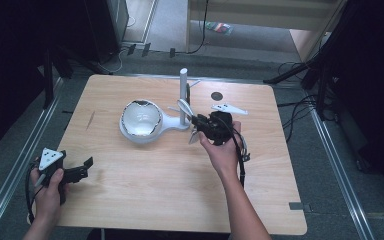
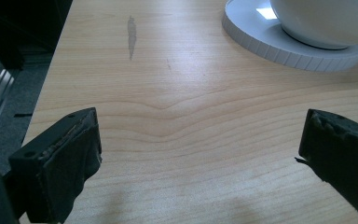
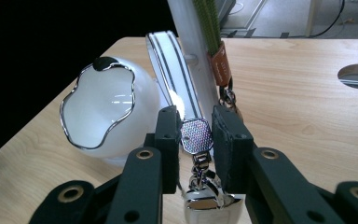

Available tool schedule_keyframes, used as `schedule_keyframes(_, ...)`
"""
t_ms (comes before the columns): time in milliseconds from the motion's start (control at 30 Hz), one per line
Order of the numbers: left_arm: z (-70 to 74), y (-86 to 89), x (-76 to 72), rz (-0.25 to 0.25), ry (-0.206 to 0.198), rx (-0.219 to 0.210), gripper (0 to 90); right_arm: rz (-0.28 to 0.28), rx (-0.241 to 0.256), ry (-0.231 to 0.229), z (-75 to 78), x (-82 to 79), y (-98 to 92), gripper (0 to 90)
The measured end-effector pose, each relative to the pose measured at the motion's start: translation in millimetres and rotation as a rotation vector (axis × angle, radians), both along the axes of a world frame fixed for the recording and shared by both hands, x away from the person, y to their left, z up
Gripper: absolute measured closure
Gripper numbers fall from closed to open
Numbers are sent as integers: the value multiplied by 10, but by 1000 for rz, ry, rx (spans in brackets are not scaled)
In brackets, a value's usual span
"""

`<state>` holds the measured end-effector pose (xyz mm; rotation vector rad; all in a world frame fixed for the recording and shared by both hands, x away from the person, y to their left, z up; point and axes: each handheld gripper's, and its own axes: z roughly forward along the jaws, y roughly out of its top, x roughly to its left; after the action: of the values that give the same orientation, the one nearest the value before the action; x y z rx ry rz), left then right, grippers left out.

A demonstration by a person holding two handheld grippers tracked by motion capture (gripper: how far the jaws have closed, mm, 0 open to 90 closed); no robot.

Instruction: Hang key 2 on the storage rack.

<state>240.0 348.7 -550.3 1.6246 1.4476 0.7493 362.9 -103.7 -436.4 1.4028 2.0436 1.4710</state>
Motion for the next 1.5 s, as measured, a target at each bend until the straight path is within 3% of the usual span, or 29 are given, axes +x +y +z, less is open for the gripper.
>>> schedule_keyframes(367, -1, -5, 0, 2, -4, 3, 0, -50, -6, -18, -23, 46, 4, 739)
schedule_keyframes(400, -2, -5, 1, 1, -4, 3, 0, -58, -2, -16, -23, 51, 3, 806)
schedule_keyframes(433, -2, -5, 1, 1, -4, 3, 0, -72, -3, -14, -23, 54, 1, 816)
schedule_keyframes(667, 0, -1, 1, -1, -1, 1, 0, -91, -48, -41, -1, 61, 22, 759)
schedule_keyframes(800, -1, -3, 0, 1, -3, 2, 0, -95, -83, -74, 0, 38, 16, 656)
schedule_keyframes(900, 0, -2, 1, 1, -1, 2, 0, -146, -176, -171, 11, 14, 14, 497)
schedule_keyframes(967, -2, -5, 1, 3, -4, 4, 0, -167, -174, -160, 28, 1, -4, 390)
schedule_keyframes(1100, -2, -6, -3, 3, -5, 4, 0, -221, -215, -146, 57, -46, -44, 176)
schedule_keyframes(1200, -2, -6, -5, 7, -6, 2, 0, -202, -205, -144, 61, -77, -88, 43)
schedule_keyframes(1267, -2, -6, -5, 7, -6, 2, 0, -195, -207, -145, 61, -93, -113, 0)
schedule_keyframes(1500, -1, -7, -6, 4, -3, 8, 0, -191, -250, -158, 52, -166, -159, 0)
